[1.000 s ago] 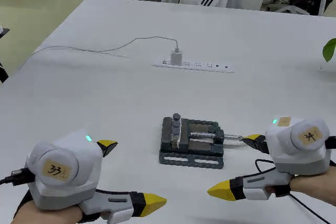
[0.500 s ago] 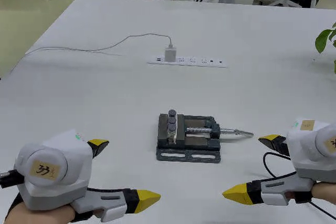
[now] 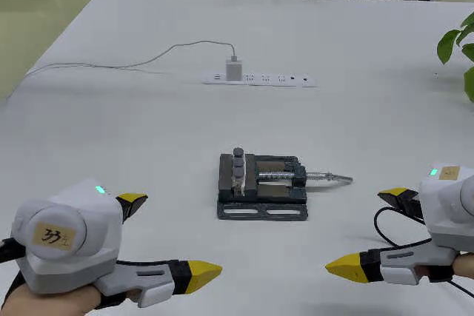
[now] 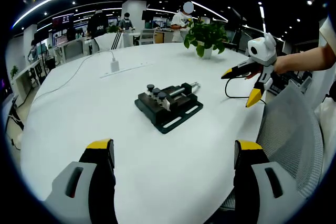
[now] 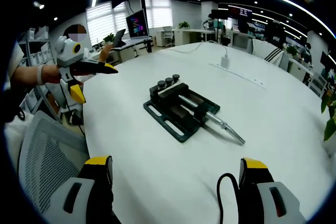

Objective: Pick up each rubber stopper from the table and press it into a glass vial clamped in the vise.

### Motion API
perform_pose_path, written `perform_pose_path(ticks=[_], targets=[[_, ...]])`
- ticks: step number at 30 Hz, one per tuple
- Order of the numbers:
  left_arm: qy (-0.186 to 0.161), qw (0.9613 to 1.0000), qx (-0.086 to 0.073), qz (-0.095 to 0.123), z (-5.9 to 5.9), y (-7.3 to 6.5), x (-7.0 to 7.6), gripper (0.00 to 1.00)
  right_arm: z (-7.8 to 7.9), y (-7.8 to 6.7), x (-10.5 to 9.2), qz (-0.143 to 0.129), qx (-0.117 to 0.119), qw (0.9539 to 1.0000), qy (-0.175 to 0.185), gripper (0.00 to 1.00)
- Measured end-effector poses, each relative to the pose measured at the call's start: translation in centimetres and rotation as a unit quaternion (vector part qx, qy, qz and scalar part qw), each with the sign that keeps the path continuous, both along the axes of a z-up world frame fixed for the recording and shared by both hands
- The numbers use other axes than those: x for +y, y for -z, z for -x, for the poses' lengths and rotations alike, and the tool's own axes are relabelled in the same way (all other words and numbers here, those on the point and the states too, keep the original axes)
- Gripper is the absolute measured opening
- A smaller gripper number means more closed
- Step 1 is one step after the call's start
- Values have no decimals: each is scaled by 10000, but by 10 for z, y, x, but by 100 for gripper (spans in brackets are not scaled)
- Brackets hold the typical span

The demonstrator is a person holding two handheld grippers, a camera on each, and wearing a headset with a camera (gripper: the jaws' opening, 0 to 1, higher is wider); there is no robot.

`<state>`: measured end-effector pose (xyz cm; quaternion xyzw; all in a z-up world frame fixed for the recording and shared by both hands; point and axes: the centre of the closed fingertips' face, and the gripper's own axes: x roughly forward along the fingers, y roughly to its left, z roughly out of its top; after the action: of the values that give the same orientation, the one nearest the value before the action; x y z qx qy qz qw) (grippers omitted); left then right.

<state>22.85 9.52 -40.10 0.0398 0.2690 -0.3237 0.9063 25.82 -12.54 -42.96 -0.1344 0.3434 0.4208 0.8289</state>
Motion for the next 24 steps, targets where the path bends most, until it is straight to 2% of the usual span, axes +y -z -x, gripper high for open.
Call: perform_pose_path(ticks=[10, 24], targets=[[-34, 10000, -15, -13, 1, -1, 4, 94, 2, 1, 0, 18, 11, 10000, 19, 99], [-116, 9999, -25, -35, 11, -2, 5, 94, 9, 4, 0, 23, 42, 10000, -20, 99]])
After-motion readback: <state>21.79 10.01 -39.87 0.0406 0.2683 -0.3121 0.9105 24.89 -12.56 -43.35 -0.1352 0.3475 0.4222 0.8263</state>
